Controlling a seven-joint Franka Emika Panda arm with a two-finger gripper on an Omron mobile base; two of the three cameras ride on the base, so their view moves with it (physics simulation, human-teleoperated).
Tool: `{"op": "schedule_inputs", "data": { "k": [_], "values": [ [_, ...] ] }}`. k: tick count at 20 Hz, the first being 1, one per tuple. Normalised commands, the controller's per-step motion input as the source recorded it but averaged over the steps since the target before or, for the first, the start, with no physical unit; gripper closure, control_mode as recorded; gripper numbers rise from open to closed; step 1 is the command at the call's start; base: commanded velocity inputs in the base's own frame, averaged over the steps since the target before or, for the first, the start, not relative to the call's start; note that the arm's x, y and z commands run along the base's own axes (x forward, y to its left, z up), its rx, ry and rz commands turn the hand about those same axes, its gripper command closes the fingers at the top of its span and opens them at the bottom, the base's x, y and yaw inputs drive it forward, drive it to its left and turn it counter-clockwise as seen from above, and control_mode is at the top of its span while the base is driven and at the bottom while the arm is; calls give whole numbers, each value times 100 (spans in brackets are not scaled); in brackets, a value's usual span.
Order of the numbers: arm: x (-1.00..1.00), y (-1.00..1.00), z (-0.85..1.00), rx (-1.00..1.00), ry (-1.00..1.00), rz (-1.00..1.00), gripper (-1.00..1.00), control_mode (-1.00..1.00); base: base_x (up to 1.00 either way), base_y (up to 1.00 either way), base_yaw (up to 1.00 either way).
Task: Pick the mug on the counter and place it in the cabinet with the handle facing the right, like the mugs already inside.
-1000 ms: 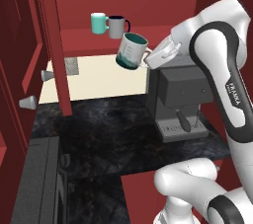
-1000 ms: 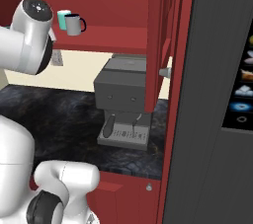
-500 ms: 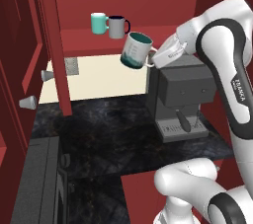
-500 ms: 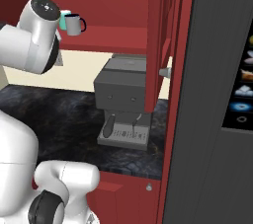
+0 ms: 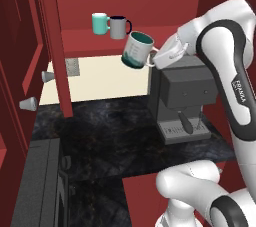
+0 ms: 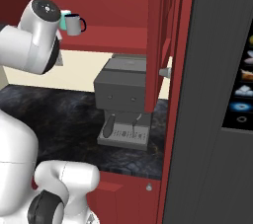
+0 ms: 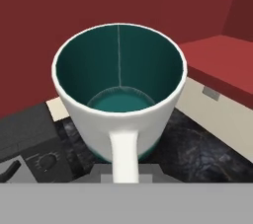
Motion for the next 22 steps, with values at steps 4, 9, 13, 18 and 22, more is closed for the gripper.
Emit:
{"op": "schedule_inputs", "data": {
  "k": [4,9,13,18,22],
  "values": [
    [27,-7,-5,1,0,0,100,-100,0,0,0],
    [30,-9,0,1,0,0,100,-100,0,0,0],
    [27,-4,0,3,0,0,100,-100,0,0,0],
    [37,-1,0,3,0,0,100,-100,0,0,0],
    [48,0,0,3,0,0,100,-100,0,0,0]
  ]
}}
